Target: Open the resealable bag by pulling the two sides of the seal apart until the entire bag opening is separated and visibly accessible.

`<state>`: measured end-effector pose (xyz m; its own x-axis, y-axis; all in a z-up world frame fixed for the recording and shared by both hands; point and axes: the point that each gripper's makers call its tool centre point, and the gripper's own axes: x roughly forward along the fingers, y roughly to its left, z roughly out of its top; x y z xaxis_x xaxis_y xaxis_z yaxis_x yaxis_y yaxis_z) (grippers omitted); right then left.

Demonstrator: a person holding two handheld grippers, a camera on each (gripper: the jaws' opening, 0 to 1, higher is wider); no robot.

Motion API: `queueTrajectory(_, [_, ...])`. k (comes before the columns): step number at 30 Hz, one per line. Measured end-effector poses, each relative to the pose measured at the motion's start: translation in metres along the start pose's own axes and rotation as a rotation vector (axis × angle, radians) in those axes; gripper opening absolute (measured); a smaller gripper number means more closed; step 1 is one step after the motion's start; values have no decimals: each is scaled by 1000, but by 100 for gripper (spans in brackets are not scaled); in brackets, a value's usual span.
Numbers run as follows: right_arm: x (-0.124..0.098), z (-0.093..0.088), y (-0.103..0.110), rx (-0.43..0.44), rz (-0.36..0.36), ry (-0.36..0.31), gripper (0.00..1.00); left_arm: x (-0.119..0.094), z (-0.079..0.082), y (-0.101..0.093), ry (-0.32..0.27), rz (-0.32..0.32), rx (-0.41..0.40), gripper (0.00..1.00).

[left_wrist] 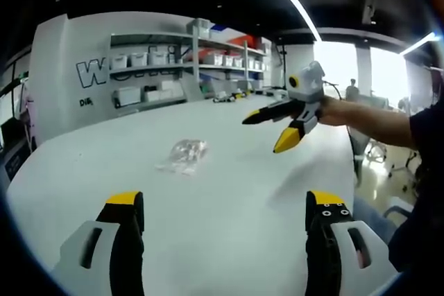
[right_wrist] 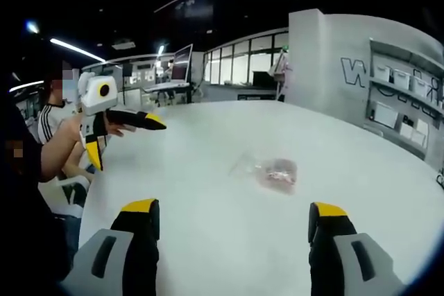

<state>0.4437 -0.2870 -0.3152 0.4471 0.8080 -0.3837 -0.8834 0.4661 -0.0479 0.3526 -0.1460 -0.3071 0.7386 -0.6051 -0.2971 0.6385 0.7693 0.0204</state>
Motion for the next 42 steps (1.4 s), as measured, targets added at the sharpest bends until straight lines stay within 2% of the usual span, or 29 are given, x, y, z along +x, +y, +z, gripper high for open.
queueTrajectory(36, [15,9,-3,1,9,-2,88,0,-3,5,-2,4,-11,95])
queueTrajectory(42, [16,7,3,1,13,-1,87,0,-4,6,-3,4,-12,95])
